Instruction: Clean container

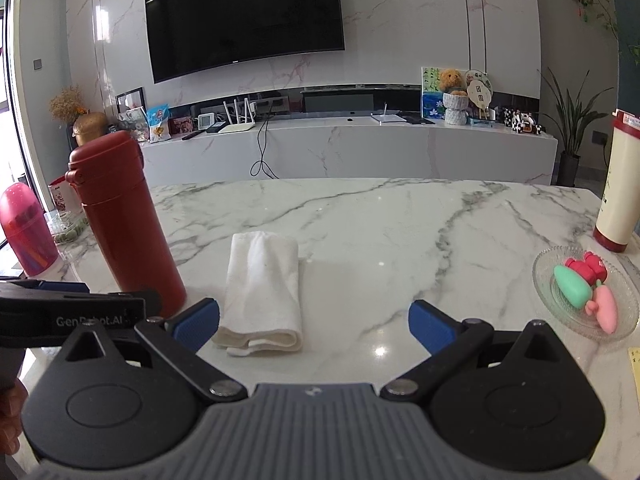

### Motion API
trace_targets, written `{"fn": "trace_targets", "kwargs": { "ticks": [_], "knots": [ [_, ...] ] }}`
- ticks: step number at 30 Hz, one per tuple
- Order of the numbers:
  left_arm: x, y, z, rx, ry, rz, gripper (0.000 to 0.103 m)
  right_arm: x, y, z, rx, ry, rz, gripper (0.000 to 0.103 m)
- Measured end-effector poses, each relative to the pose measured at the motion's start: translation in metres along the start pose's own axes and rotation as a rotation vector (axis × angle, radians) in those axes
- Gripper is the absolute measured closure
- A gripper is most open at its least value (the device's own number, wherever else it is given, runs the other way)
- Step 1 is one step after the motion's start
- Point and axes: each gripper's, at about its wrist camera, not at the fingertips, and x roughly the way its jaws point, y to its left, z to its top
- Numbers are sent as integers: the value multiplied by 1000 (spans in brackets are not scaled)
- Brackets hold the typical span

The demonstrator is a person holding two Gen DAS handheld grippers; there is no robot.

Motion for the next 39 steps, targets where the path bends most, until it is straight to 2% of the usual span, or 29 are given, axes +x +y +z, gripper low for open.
{"fn": "trace_targets", "kwargs": {
  "ticks": [9, 39],
  "knots": [
    [10, -5, -5, 25, 8, 3, 22, 3, -4, 2, 17, 4, 2, 1],
    [10, -3, -6, 16, 20, 4, 22, 9, 0, 0, -3, 13, 0, 1]
  ]
}}
